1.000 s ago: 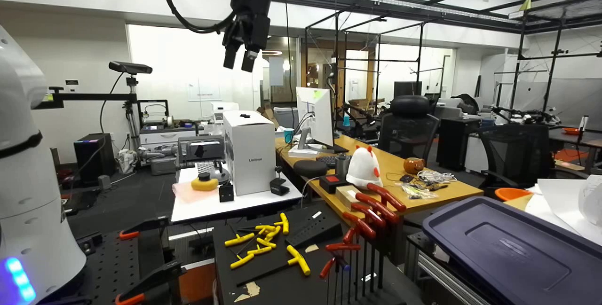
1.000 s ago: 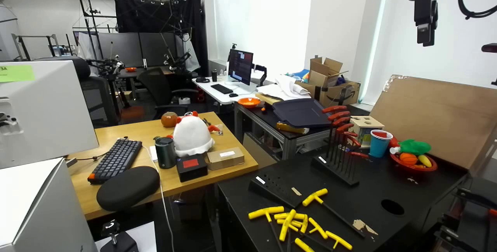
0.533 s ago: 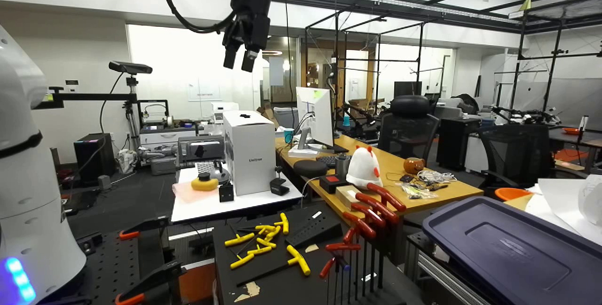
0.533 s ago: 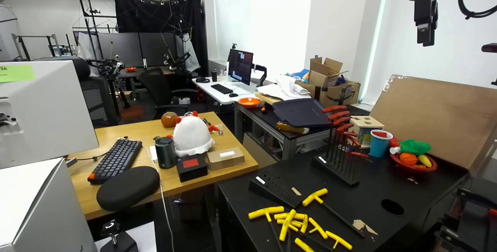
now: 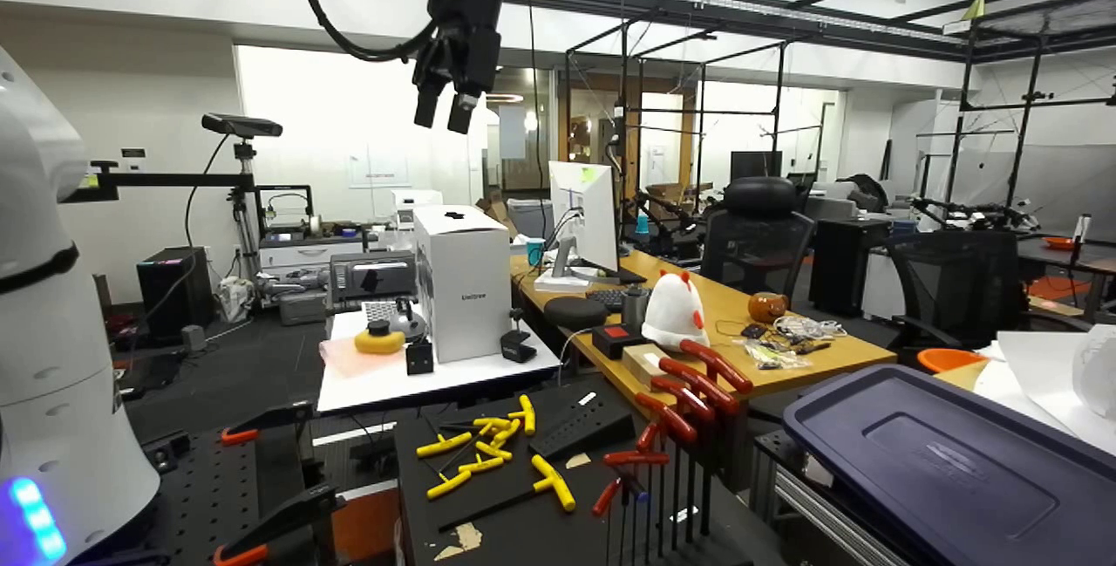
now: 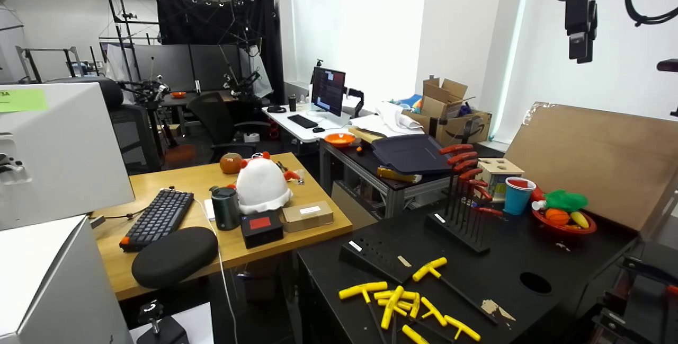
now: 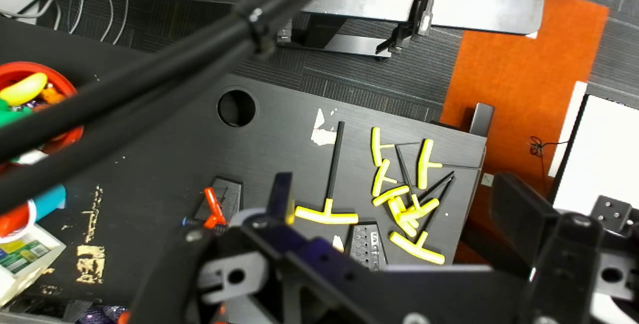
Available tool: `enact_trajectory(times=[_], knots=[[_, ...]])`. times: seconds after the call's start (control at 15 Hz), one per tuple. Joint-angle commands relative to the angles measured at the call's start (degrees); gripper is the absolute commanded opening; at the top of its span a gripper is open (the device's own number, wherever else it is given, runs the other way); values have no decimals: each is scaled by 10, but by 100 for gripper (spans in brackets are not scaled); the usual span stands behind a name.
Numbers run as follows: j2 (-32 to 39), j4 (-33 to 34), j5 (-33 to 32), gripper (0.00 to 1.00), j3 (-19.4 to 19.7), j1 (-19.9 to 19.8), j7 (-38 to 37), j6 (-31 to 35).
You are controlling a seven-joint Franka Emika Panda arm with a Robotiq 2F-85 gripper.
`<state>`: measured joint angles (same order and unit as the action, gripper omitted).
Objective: Put one of the yellow screwdrivers in the black panel
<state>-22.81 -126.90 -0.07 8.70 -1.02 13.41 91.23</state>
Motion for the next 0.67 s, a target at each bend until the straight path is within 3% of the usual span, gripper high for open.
enact_trajectory(times=[0.0, 0.33, 0.6], knots=[[1, 1, 2, 100, -6, -7, 2, -1], [22, 4, 4, 100, -7, -5, 2, 11], [109, 13, 35, 100, -9, -2, -7, 77]])
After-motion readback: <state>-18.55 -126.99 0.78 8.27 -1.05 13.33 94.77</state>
